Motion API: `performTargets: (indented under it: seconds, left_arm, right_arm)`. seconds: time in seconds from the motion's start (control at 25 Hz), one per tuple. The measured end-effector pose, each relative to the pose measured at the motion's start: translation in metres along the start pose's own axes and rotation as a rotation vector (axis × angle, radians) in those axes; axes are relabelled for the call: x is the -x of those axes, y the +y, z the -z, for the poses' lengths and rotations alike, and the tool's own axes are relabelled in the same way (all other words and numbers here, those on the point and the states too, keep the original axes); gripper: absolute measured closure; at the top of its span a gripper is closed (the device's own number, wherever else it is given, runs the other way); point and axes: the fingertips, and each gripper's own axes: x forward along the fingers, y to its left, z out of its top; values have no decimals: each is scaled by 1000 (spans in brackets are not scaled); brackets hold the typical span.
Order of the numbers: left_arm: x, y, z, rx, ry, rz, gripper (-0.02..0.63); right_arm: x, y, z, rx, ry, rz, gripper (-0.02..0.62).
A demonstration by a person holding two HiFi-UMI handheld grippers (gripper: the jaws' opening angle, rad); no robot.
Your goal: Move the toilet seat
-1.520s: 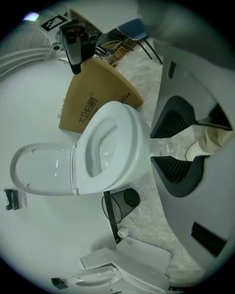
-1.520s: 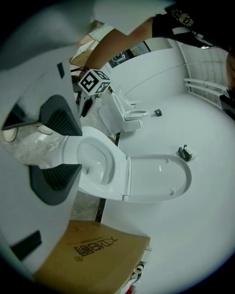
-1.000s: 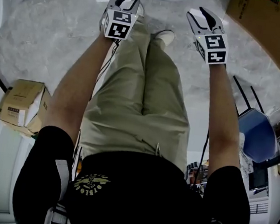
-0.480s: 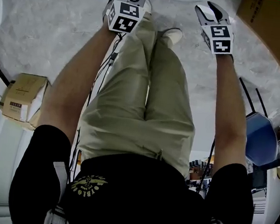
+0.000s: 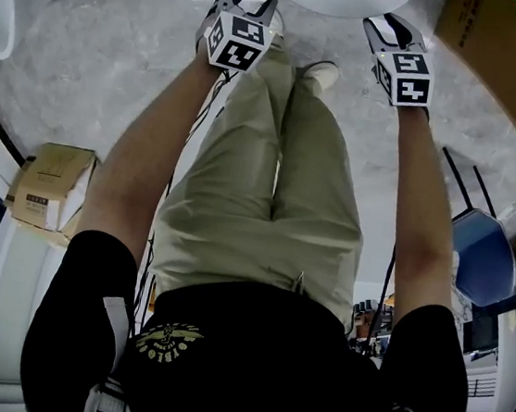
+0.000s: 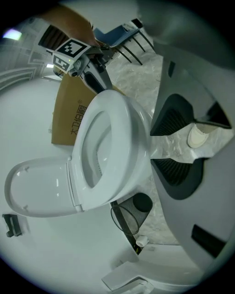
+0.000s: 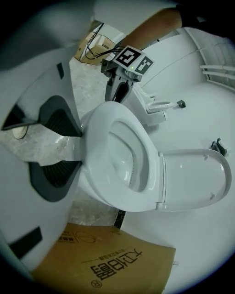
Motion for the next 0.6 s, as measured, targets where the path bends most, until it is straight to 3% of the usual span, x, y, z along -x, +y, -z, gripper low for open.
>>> performTargets:
  seconds: [0.6]
  left_arm:
    - [28, -7, -44, -18, 0, 44, 445]
  right_arm:
    - [38, 6, -25, -24, 7, -21, 419]
